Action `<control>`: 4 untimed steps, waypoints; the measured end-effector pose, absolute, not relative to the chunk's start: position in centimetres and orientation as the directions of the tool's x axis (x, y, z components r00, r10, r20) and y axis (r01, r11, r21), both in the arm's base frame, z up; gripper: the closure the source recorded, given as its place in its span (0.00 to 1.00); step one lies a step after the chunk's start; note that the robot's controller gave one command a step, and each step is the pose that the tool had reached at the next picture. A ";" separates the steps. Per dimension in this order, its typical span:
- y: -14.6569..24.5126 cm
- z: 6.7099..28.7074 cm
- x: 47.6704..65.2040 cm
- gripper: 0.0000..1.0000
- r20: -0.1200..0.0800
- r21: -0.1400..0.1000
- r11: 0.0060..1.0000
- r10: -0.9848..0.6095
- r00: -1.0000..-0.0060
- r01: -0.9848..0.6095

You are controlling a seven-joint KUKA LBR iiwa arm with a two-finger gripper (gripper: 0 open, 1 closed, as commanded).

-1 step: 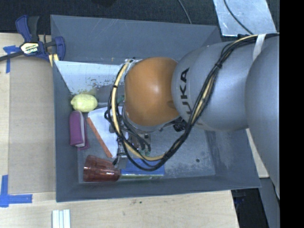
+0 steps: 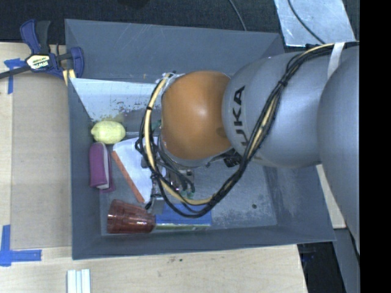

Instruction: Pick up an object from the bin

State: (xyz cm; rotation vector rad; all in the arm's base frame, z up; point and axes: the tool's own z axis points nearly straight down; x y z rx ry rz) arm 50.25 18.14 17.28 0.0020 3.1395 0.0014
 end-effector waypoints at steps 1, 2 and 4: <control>22.5 7.0 48.4 0.00 0.001 -0.003 0.977 0.213 -0.977 0.213; 24.2 14.6 48.8 0.00 -0.010 0.004 0.996 0.089 -0.996 0.089; 21.0 7.0 51.5 0.00 -0.007 0.005 0.968 0.251 -0.968 0.251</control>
Offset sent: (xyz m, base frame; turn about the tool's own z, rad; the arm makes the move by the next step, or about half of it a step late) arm -0.0160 0.0605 -0.0273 0.0867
